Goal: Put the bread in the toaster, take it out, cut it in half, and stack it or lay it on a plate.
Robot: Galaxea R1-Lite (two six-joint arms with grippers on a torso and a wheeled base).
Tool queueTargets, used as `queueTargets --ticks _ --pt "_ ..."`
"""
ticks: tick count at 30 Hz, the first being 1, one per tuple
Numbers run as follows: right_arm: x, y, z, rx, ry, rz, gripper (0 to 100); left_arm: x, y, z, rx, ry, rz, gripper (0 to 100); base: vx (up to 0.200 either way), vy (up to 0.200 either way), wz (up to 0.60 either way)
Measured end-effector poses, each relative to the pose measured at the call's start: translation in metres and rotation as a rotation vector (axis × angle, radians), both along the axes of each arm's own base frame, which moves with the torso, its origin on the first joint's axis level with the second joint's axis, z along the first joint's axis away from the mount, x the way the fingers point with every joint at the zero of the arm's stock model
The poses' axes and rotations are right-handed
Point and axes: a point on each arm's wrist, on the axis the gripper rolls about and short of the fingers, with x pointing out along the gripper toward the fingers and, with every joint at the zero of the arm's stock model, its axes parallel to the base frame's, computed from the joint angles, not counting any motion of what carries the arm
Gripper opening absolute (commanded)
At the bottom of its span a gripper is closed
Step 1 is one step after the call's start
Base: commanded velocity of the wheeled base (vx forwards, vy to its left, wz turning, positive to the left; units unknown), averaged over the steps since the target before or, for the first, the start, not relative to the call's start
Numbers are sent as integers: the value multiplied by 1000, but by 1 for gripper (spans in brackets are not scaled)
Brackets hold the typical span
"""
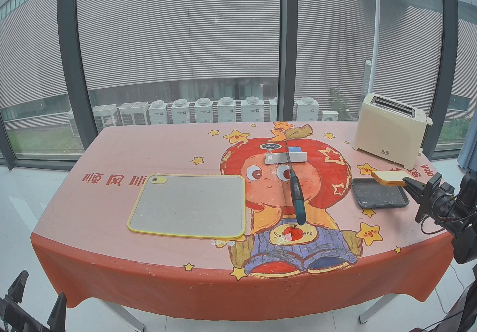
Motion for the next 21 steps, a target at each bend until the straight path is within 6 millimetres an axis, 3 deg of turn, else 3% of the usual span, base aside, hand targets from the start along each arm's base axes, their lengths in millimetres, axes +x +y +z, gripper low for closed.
queueTargets --ticks 21 --pt "17 9 53 -49 -257 51 0 0 0 0 1 0 0 100 0 0 0"
